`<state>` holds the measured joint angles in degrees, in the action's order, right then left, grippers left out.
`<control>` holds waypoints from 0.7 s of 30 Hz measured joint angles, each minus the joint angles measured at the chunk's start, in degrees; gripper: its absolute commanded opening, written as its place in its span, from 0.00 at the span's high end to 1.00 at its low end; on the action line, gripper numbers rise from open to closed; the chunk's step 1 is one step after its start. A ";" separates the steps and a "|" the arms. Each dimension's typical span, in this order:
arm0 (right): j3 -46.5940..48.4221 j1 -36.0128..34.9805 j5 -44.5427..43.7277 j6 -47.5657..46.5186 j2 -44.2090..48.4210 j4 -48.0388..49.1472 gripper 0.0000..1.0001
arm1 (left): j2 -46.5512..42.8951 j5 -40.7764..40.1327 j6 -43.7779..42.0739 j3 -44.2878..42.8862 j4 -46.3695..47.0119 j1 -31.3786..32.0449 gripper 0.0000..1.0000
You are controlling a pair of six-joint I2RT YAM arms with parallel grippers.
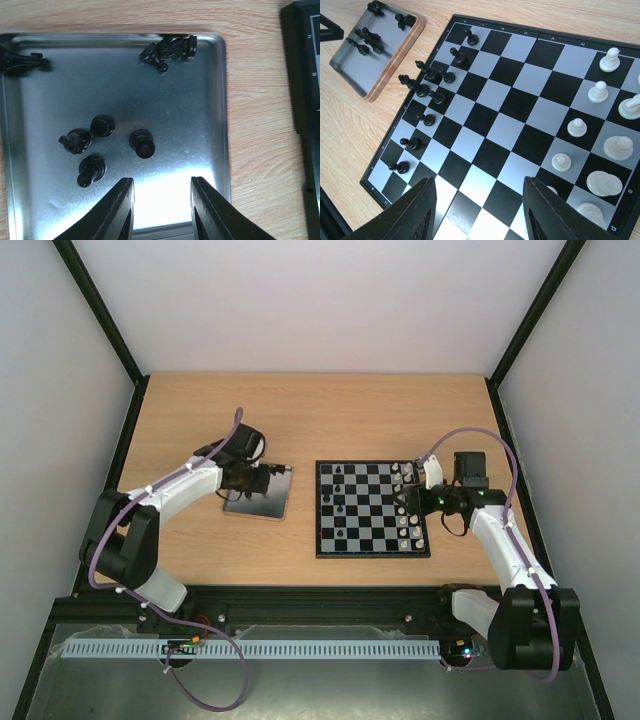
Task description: Set up the chess pieces on the board
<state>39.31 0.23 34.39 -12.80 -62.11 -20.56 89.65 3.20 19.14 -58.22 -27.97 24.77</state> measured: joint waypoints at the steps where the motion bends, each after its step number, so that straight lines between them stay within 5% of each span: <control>1: 0.00 0.00 0.02 0.00 -0.11 -0.02 0.52 | 0.00 0.37 -0.26 0.00 0.26 0.00 0.67; 21: 0.00 0.00 0.11 -0.02 -0.48 0.02 0.52 | 3.87 1.99 -2.89 -3.82 1.88 3.48 0.68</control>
<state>39.31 0.23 34.50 -12.82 -62.59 -20.53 93.51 5.19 16.25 -62.04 -26.09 28.25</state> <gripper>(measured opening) 0.484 0.321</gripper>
